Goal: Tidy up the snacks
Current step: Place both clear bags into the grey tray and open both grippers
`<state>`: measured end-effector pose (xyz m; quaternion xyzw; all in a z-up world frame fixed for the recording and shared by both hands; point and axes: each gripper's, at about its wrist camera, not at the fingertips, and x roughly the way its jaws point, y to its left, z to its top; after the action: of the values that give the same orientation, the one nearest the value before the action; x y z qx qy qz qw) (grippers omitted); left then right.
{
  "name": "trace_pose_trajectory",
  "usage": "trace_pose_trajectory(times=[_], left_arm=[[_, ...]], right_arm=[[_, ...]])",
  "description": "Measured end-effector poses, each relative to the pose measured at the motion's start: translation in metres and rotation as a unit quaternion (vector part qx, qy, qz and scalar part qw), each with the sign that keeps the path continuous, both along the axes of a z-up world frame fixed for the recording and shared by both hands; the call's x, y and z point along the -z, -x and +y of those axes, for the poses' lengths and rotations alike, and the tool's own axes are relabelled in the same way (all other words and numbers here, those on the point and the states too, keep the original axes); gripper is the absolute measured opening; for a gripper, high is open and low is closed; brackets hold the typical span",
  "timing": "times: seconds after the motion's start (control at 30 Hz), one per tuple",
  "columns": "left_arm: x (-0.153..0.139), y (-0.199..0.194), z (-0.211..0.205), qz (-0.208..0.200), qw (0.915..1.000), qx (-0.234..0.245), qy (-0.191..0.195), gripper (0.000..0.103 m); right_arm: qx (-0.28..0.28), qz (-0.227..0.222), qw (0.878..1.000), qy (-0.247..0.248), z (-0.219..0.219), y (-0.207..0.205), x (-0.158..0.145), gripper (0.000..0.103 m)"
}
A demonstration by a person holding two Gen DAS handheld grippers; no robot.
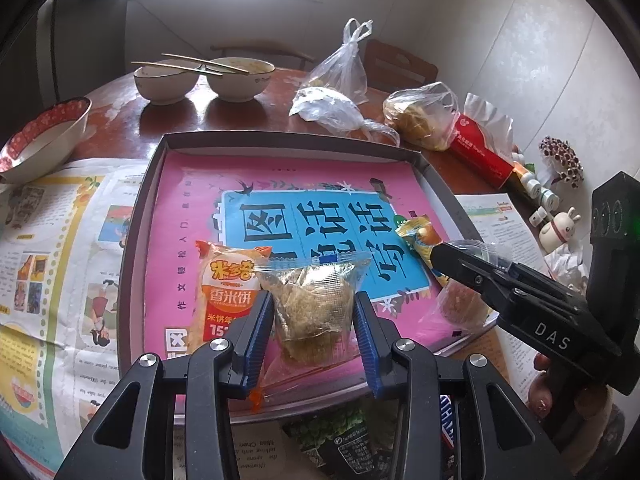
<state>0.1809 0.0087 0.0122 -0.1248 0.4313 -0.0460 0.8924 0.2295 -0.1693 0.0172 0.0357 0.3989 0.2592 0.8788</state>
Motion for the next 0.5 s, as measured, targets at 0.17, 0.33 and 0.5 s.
trace_pose_trajectory(times=[0.17,0.33,0.5], left_arm=[[0.0022,0.0002,-0.0027,0.002,1.0000,0.004,-0.001,0.042],[0.0024,0.0004,-0.0049,0.001,1.0000,0.005,-0.004,0.042],[0.0026,0.0014,-0.0057,0.003,1.0000,0.005,-0.008,0.043]], right_arm=[[0.006,0.005,1.000,-0.002,-0.0038,-0.0019,0.0011,0.036],[0.009,0.005,1.000,-0.003,-0.0068,-0.0009,0.0010,0.036],[0.014,0.008,1.000,-0.002,-0.0090,0.0003,0.0014,0.037]])
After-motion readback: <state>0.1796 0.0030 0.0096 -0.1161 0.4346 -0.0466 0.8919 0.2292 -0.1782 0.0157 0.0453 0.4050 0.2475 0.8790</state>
